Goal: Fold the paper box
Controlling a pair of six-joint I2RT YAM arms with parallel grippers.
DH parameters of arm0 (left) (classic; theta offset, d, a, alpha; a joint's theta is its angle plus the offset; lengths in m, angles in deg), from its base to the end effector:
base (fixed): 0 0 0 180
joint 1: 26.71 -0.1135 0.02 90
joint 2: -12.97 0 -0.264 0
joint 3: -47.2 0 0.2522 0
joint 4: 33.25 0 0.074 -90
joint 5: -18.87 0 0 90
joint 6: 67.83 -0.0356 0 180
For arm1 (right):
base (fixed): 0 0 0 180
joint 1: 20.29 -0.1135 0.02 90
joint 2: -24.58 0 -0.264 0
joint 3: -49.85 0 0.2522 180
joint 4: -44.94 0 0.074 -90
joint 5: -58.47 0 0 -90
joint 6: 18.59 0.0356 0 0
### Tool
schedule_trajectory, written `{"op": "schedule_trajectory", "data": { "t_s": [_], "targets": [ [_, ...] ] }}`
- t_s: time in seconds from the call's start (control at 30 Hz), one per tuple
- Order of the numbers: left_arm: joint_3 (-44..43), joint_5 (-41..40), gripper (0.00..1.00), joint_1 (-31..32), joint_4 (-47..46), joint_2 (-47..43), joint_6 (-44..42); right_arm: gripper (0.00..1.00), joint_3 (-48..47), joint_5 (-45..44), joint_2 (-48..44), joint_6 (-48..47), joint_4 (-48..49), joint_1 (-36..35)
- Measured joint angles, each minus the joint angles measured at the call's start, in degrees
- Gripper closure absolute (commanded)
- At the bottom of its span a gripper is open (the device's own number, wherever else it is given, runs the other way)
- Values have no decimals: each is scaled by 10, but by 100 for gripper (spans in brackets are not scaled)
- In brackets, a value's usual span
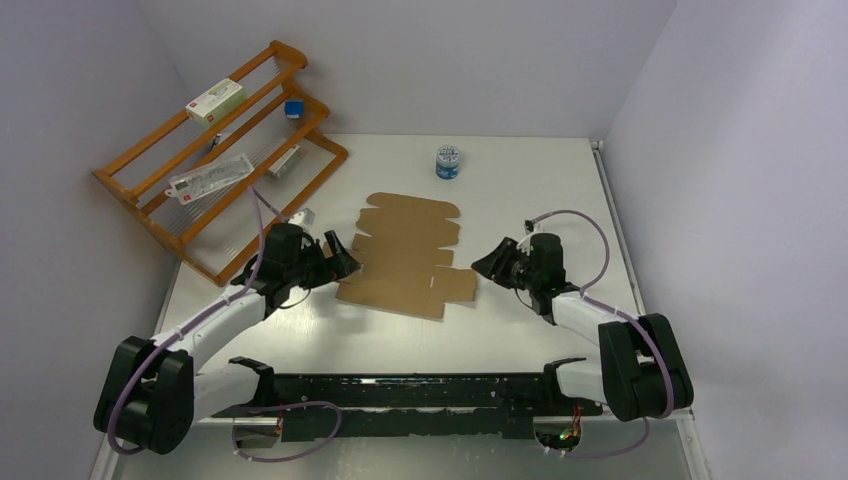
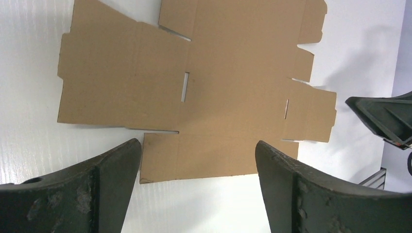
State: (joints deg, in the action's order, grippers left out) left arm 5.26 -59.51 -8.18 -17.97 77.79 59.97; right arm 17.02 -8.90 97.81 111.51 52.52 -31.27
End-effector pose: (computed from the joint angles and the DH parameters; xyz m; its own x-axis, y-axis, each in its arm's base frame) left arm 0.2117 -0.0785 0.1871 -0.7457 -0.3832 -0.5450 0.0056 0.8144 -0.5803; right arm 0.2189 0.0564 0.1449 -0.7247 0.4650 -0.5085 -0.0346 0.7125 0.7008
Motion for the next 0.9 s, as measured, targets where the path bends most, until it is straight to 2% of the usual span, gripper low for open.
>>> {"op": "schedule_trajectory", "data": {
  "t_s": [0.17,0.3,0.53,0.63,0.77,0.9],
  "targets": [
    [10,-4,9,0,10,-7,10,46,-39,-34,-19,-47,-50,-2],
    [19,-4,11,0,12,-17,21,41,-82,-41,2,-83,-58,-23],
    [47,17,13,5,1,-28,50,35,-214,-21,150,-132,-37,-83],
    [42,21,13,31,-14,-24,65,31,-270,-7,219,-145,-22,-103],
    [18,20,13,69,-29,8,68,25,-330,2,289,-153,-16,-113],
    [12,19,13,73,-48,44,72,23,-389,-4,341,-163,-15,-112]
  ]
}}
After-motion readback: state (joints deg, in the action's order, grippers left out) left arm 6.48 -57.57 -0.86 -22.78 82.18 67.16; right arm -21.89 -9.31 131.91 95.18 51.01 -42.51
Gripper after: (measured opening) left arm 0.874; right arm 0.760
